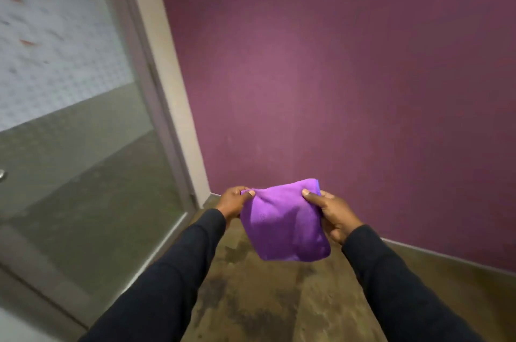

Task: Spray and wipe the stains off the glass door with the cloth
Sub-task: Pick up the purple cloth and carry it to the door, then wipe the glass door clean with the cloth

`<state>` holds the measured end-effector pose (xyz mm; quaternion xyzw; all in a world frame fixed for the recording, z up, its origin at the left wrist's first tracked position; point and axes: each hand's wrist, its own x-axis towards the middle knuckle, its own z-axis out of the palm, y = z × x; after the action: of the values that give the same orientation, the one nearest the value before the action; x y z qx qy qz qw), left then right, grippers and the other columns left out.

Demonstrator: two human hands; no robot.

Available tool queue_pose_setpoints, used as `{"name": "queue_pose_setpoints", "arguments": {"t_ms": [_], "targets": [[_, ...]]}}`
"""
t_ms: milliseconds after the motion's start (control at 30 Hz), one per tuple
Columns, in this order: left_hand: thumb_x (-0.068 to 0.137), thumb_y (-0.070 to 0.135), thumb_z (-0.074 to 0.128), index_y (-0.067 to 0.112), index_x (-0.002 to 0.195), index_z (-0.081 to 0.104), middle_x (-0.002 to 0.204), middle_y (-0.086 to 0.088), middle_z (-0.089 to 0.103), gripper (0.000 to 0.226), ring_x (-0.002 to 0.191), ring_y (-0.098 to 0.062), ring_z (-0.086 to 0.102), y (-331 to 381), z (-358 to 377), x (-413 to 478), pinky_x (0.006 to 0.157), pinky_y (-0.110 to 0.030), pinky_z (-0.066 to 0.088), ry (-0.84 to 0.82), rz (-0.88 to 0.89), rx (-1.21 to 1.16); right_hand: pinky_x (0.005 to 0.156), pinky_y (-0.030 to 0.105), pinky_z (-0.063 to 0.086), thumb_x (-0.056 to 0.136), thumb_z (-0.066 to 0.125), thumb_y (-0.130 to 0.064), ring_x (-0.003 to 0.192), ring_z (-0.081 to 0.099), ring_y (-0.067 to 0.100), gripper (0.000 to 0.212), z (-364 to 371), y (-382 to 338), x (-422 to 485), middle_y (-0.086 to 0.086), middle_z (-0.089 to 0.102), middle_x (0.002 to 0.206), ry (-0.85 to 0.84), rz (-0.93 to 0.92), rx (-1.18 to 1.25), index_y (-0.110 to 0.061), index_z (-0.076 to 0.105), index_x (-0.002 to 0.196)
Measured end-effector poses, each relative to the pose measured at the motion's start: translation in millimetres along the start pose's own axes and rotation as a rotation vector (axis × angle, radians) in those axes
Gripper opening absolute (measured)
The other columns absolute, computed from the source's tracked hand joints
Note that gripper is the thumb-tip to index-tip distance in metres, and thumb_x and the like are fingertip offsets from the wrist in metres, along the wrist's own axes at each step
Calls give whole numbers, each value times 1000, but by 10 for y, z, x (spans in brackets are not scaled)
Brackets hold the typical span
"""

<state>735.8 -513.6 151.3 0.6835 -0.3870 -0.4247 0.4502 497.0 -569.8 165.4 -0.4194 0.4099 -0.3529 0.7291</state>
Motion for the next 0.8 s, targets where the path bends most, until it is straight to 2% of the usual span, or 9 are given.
{"name": "queue_pose_setpoints", "arguments": {"t_ms": [133,267,367,500,533,633,700,767,800], "targets": [[102,16,52,7,94,57,84,-17,49,12,72,-21,45,-38,-515,321,56,-26,35,164,-36,33,102,46,51,96,66,-8,101,65,28,26,539,-156,734,23,72,111,-131,13,-171,4,67,119],[103,19,49,7,87,59,68,-9,49,23,55,-17,45,-110,-1139,463,45,-21,39,297,-86,77,89,39,53,98,61,-5,97,64,26,20,1123,-238,1289,14,73,106,-276,22,-366,0,69,116],[103,22,49,14,73,52,67,-6,48,31,62,-20,47,-166,-1612,525,54,-28,44,429,-100,58,92,40,55,100,59,-5,100,67,24,17,1599,-250,1650,8,76,106,-393,-8,-498,-15,71,105],[102,23,51,9,84,58,77,-13,51,24,73,-21,50,-253,-2159,556,62,-33,51,584,-84,49,70,21,56,99,56,1,85,66,14,24,2266,-153,2062,-2,74,96,-462,-111,-632,-18,70,106],[102,23,51,8,87,60,78,-13,52,24,74,-21,51,-278,-2309,565,61,-33,51,610,-71,39,67,21,56,99,56,2,83,66,13,25,2459,-110,2174,-2,74,93,-470,-134,-663,-18,70,108],[102,24,52,9,81,57,74,-8,47,26,72,-18,43,-354,-2760,627,64,-31,38,677,-13,84,79,44,62,96,63,-7,88,70,28,17,3036,62,2515,6,75,92,-383,-252,-737,-16,75,104],[102,28,53,14,76,53,70,-2,46,29,68,-15,40,-353,-3016,750,63,-30,33,702,20,155,86,47,59,93,70,-25,97,68,37,17,3376,199,2737,15,71,106,-168,-313,-793,-19,72,109],[100,34,53,17,74,53,68,2,48,32,66,-14,42,-287,-3237,931,63,-31,34,716,33,282,98,48,52,90,72,-43,114,61,42,50,3676,395,2964,23,62,129,-22,-188,-737,-14,61,128],[100,36,53,15,74,53,68,2,50,33,67,-15,43,-248,-3328,1026,63,-31,34,716,35,352,104,50,49,89,70,-52,123,56,44,68,3829,508,3034,25,56,139,-55,-17,-640,-9,52,139]]}}
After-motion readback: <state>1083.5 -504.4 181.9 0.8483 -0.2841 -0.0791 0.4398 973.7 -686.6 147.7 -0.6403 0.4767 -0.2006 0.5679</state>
